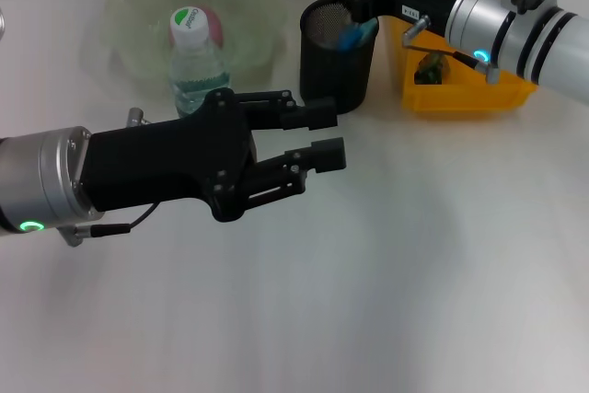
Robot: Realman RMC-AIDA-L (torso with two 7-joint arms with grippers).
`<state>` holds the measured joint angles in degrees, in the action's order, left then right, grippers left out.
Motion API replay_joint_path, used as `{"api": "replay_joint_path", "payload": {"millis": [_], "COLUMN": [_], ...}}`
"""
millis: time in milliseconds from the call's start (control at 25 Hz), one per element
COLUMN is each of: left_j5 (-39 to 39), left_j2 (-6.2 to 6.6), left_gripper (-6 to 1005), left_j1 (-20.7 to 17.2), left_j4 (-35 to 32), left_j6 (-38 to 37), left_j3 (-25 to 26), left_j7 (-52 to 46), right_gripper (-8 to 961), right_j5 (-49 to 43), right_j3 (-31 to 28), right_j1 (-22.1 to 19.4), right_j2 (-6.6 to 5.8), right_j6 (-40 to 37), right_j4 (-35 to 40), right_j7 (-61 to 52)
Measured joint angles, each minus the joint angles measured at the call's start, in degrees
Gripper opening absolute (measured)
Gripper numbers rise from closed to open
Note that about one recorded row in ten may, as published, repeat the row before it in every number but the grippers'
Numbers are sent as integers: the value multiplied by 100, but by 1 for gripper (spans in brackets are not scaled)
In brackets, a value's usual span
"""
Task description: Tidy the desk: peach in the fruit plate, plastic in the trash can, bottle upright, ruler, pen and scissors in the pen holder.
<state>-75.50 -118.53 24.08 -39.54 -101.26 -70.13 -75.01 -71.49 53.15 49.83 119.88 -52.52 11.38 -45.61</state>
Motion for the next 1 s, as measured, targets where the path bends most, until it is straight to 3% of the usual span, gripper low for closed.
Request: {"api": "replay_joint_path", "payload": {"millis": [200,400,720,840,1000], "left_j5": [-4,-11,-12,-17,-17], "left_j2": [9,16,31,42,118], "left_gripper": [406,406,407,408,411], "left_j1": [0,-45,-255,-386,-561], "left_j4": [-6,6,-8,-40,-58], "left_j6": [2,3,8,-27,-68], "left_j3": [0,3,67,76,85], "left_j7": [4,63,104,283,529], "right_gripper": [279,322,390,486,617], "right_j5": [57,429,400,210,-193], "right_j3": [-53,-55,-14,38,46], "right_j1": [-29,-314,-1249,-1780,-2189], "right_j2": [0,-8,-54,-79,-88], "right_j6": [-120,-784,-2087,-2902,-3531], "right_j4": [4,57,987,1584,2123], "right_j7": [-32,-152,-1278,-1948,-2361]}}
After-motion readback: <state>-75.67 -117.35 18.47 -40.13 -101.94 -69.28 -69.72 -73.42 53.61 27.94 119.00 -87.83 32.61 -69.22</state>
